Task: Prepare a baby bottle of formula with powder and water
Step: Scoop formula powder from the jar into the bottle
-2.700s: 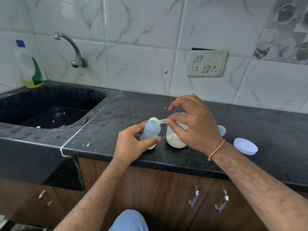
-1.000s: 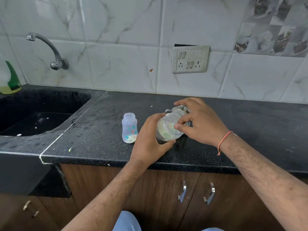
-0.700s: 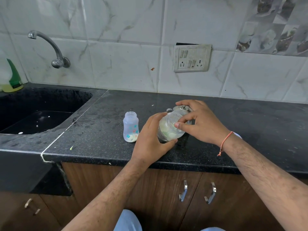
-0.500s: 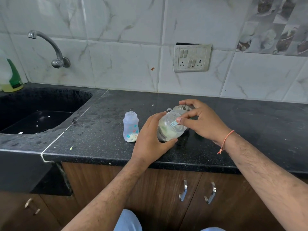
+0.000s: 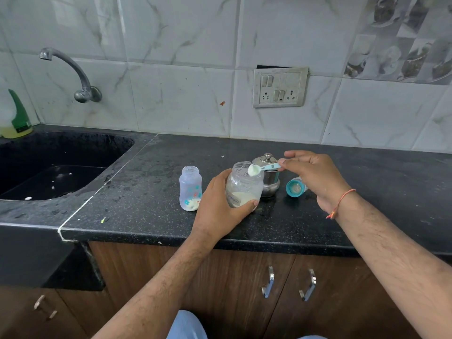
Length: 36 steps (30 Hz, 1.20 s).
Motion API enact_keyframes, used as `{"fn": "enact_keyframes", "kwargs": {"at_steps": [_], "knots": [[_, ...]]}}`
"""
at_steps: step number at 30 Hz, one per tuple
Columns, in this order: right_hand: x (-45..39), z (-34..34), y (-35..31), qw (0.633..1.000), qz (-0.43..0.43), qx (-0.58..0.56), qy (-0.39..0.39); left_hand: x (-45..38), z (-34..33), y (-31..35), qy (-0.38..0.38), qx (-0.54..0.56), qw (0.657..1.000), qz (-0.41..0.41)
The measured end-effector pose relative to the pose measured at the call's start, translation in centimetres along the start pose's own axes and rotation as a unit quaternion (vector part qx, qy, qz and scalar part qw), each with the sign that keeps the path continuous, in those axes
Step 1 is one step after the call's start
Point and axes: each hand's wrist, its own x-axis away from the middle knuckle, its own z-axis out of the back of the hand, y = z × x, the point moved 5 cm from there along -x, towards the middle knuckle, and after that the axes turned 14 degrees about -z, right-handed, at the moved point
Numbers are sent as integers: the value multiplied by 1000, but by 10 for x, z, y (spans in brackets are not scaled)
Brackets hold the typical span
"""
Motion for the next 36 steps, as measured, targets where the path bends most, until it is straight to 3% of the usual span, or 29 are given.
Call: {"fn": "enact_keyframes", "kwargs": {"at_steps": [7, 9, 12, 14, 16, 20, 30, 36], "knots": [[1, 1, 3, 996, -38, -82, 7, 16, 10, 13, 33, 38, 998, 29], [3, 0, 1, 994, -42, -100, 4, 30, 18, 19, 66, 43, 997, -5], [5, -5, -2, 992, -40, -122, 0, 42, 52, 25, 163, -38, 981, -94], [7, -12, -5, 991, -33, -128, -4, 37, 77, 10, 217, -107, 966, -91], [6, -21, -8, 991, -19, -129, -9, 26, 95, -17, 200, -115, 973, -16], [4, -42, -14, 991, -22, -130, -21, 18, 98, -50, 96, 8, 988, 122], [6, -81, -19, 996, 1, -86, -36, 21, 93, -45, 91, 30, 994, 61], [19, -96, -22, 996, 69, -32, -34, 21, 91, -39, 67, 47, 996, 29]]}}
